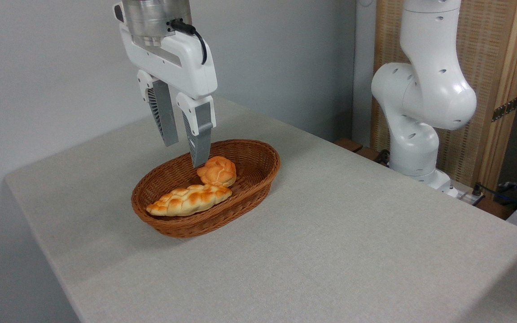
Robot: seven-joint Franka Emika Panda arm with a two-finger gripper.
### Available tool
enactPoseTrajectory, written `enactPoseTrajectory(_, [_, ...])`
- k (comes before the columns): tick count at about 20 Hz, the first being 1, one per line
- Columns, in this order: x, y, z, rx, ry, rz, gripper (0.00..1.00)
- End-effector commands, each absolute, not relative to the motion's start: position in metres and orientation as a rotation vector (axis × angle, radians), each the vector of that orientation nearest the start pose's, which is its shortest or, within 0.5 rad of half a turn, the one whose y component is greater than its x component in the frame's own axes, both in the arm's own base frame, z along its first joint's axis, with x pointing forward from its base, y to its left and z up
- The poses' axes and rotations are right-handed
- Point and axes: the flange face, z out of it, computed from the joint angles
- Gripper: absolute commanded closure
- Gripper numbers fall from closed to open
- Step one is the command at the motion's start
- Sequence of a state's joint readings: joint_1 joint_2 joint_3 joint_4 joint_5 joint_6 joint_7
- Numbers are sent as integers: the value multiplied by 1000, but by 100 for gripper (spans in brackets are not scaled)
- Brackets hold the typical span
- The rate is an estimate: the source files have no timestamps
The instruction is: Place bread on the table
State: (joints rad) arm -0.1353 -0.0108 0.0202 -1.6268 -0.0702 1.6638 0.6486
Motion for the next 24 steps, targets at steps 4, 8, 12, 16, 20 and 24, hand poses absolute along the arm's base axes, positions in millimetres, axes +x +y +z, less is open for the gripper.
enactPoseTrajectory(4, [553,-69,613,-2968,1176,-78,0])
enactPoseTrajectory(8, [553,-69,613,-2970,1176,-79,0])
enactPoseTrajectory(12, [538,-83,605,-2968,1213,-47,0])
enactPoseTrajectory(16, [522,-121,597,-2958,1305,-22,0])
enactPoseTrajectory(20, [486,-175,556,-2902,1456,108,0])
enactPoseTrajectory(24, [466,-199,517,-2855,1522,196,0])
